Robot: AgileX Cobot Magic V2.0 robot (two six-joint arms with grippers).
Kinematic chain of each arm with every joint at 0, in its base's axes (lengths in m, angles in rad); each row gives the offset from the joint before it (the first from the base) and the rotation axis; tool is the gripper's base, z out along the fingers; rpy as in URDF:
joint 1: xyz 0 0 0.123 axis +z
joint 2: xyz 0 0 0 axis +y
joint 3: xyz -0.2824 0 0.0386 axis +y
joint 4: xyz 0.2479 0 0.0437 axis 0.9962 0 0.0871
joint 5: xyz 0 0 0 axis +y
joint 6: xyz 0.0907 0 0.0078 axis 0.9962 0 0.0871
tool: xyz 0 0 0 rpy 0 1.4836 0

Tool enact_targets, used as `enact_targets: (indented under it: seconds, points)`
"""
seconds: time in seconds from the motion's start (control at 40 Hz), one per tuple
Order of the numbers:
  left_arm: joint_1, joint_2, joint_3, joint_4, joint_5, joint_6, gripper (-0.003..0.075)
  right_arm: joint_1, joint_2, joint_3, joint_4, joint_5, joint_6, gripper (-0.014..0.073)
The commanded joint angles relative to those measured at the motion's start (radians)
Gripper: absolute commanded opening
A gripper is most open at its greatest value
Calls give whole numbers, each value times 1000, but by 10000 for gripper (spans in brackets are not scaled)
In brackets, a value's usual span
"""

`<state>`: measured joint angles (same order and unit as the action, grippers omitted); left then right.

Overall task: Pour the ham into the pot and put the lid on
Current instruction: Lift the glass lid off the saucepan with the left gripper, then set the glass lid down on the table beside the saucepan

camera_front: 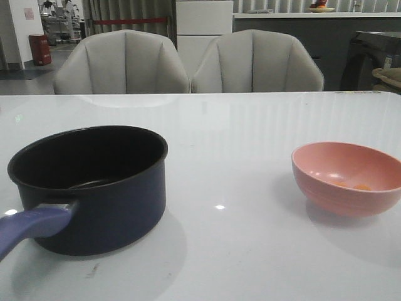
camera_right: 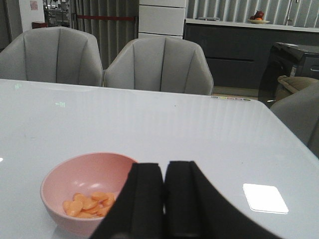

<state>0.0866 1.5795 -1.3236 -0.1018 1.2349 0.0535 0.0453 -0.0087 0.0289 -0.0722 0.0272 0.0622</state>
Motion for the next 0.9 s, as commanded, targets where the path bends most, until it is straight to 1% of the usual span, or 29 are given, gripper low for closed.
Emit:
enact_targets:
  seconds: [0.0, 0.125, 0.2, 0.525, 0.6, 0.674, 0.824, 0.874]
  points:
    - [58, -56, 21, -28, -72, 17, 249, -4, -20, 7, -10, -75, -1, 149]
    - [95, -49, 79, -67, -193, 35, 249, -4, -20, 7, -10, -75, -1, 149]
    - [98, -26, 99, -68, -231, 36, 249, -5, -20, 7, -10, -75, -1, 149]
    - [98, 151, 101, -68, -256, 36, 255, -5, -20, 7, -10, -75, -1, 149]
    - [98, 176, 101, -68, -269, 36, 270, -5, -20, 7, -10, -75, -1, 149]
    - [98, 200, 101, -70, -273, 38, 321, -5, -20, 7, -10, -75, -1, 149]
    - [98, 238, 101, -72, -270, 40, 505, -5, -20, 7, -10, -75, -1, 149]
    - [98, 246, 101, -72, -270, 40, 539, -5, -20, 7, -10, -75, -1, 149]
